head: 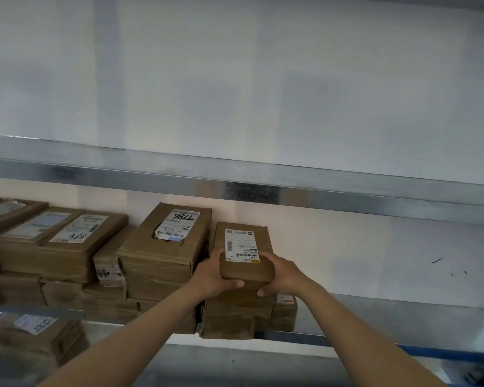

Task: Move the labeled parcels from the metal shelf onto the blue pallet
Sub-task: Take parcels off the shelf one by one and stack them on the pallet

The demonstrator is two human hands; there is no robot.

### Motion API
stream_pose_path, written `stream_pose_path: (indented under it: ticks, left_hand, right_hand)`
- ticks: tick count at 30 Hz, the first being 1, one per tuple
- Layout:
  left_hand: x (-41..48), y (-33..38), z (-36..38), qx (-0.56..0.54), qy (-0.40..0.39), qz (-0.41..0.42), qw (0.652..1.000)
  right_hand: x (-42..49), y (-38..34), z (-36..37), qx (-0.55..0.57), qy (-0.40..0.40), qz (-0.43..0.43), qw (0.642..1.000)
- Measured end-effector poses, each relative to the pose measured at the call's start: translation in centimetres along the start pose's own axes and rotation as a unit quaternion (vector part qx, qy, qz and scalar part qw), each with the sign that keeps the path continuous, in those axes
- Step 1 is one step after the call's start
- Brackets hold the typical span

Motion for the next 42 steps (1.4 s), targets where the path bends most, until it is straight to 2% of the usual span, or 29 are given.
stream_pose_path:
  ticks: [8, 13, 24, 33, 42]
  left_hand:
    - [0.5, 1.6, 0.8, 0.033, -0.010, 0.057, 0.998]
    - [0.6, 2.3, 3.7, 0.027, -0.030, 0.082, 0.996]
    - [-0.2, 8.2, 15.3, 0.007, -0.139, 0.148, 0.979]
    - [-1.4, 14.8, 23.9, 0.035, -0.189, 0.195, 0.962]
    - [-3.2, 22.8, 36.4, 0.044, -0.254, 0.242, 0.935]
  right_hand:
    - [-1.9, 1.1, -1.8, 0.018, 0.032, 0.023, 0.999]
    - [-4.3, 3.5, -1.8, 0.020, 0.052, 0.064, 0.996]
    - [-13.8, 12.8, -4.6, 0.018, 0.124, 0.174, 0.977]
    - [-20.5, 20.2, -7.8, 0.026, 0.170, 0.223, 0.959]
    - [-30.2, 31.2, -11.5, 0.040, 0.232, 0.310, 0.921]
Point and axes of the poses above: each hand's wrist, its own x-axis towards the middle knuckle, its own z-axis out of the palm, y = z × x, the point moved 10 cm from there along x, towards the middle knuckle, and after that the axes turned 7 degrees about -x, right-handed, at the moved point
